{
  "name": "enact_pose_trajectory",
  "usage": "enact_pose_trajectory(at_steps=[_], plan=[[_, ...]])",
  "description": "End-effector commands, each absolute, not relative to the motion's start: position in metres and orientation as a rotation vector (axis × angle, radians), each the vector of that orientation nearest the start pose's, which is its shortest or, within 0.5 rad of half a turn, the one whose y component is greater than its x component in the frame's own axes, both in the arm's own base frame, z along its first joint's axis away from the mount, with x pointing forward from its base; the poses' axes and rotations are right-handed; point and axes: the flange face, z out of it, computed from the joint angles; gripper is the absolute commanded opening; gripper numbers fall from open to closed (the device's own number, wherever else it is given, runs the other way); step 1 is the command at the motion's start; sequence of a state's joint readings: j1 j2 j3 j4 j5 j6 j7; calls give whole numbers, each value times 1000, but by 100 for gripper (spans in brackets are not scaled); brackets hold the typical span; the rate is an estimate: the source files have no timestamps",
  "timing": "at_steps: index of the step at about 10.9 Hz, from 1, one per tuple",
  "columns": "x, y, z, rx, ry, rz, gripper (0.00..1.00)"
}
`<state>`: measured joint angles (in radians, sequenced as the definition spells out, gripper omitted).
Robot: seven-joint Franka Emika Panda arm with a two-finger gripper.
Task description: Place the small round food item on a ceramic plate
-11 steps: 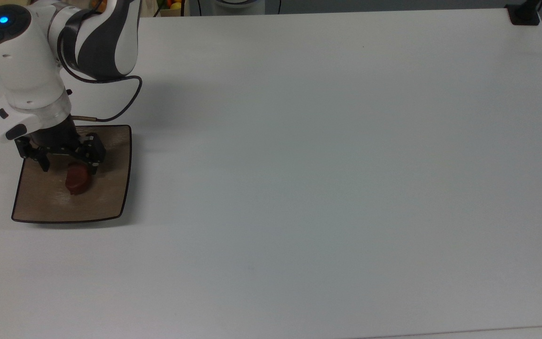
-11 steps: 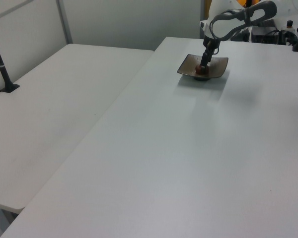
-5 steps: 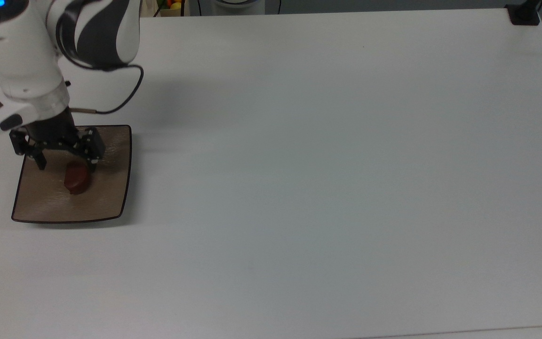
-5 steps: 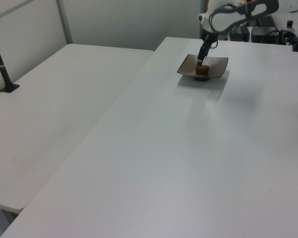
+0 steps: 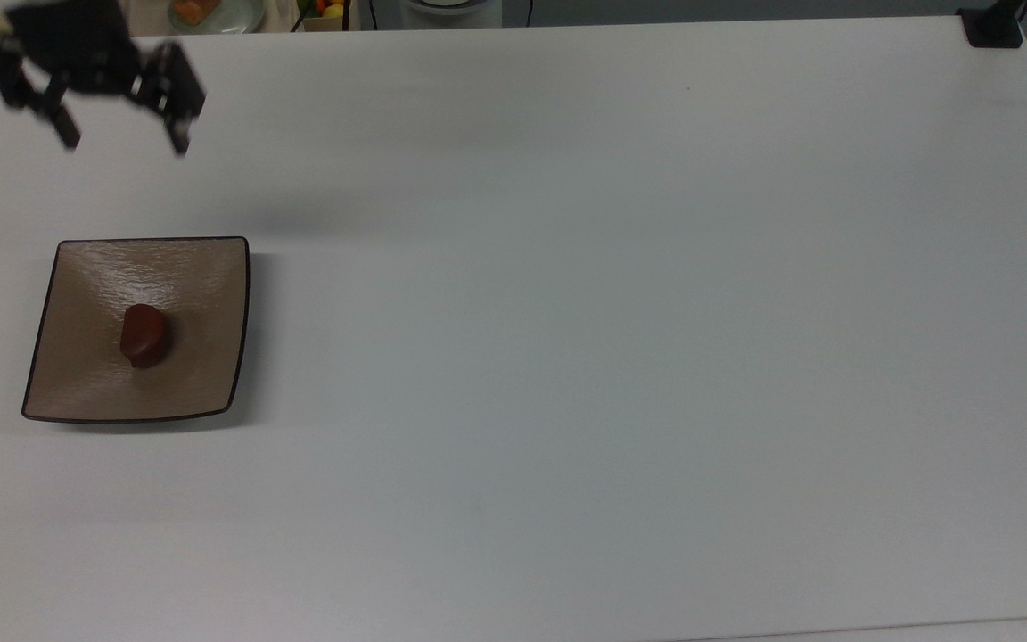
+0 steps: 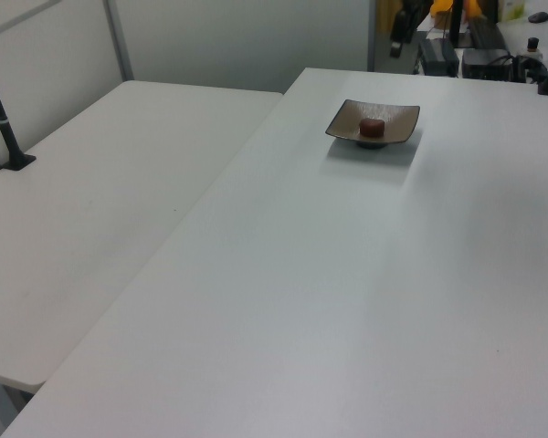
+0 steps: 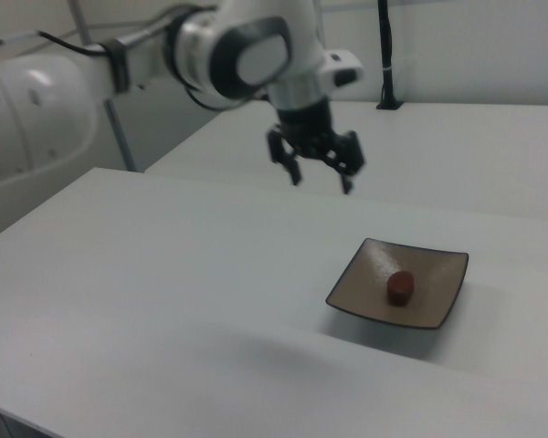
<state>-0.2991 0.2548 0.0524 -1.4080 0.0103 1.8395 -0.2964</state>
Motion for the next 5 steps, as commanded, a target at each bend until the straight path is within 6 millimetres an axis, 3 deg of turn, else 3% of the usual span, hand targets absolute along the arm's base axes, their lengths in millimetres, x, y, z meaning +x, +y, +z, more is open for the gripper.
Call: enact_pose_trajectory(at_steps=[1,3,5], plan=[[580,-101,628,-3101,-84,-98,100],[558,-57,652,-3078,-148,-37,100],[542,-11,663,-3079,-131,-26,100]])
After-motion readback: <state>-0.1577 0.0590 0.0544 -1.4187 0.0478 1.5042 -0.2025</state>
